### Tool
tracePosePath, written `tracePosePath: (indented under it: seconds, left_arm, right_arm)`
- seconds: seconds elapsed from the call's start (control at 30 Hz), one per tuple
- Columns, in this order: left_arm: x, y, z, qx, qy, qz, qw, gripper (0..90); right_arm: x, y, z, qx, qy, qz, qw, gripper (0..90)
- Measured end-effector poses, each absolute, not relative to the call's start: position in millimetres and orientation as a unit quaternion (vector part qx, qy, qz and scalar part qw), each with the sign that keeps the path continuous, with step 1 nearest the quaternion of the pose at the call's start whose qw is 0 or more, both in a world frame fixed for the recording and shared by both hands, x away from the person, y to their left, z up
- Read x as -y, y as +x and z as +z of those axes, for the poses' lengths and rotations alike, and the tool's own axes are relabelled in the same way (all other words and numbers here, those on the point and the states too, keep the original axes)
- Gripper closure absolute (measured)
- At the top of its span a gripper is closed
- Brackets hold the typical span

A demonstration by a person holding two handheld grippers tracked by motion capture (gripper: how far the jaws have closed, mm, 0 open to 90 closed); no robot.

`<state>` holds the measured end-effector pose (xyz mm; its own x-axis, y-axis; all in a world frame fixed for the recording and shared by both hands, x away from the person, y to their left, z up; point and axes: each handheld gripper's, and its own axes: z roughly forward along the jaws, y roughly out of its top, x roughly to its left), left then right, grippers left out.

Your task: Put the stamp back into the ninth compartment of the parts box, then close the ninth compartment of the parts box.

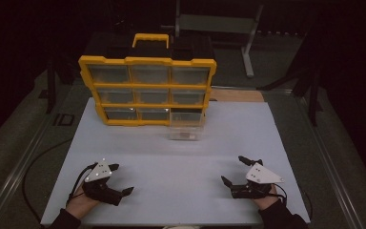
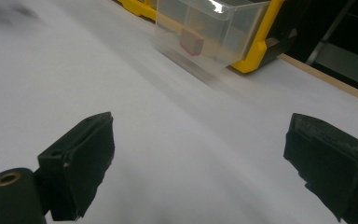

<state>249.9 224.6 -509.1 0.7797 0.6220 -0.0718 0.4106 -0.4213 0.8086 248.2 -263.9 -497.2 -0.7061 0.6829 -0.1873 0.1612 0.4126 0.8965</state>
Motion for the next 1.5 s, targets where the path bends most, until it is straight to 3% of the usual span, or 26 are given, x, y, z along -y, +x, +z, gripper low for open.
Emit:
tracePosePath:
  seconds: [1.13,1.5]
  left_arm:
    - [-223.8,246.9,-507.0,-0.303,0.832,0.124,0.448,0.1]
    - [-223.5,247.0,-506.2,-0.299,0.829,0.119,0.457,0.1]
  right_arm:
    - [260.7,245.7,-492.5,-0.799,0.254,0.470,0.276,8.6]
    - [260.4,241.9,-475.5,-0.793,0.261,0.474,0.279,8.6]
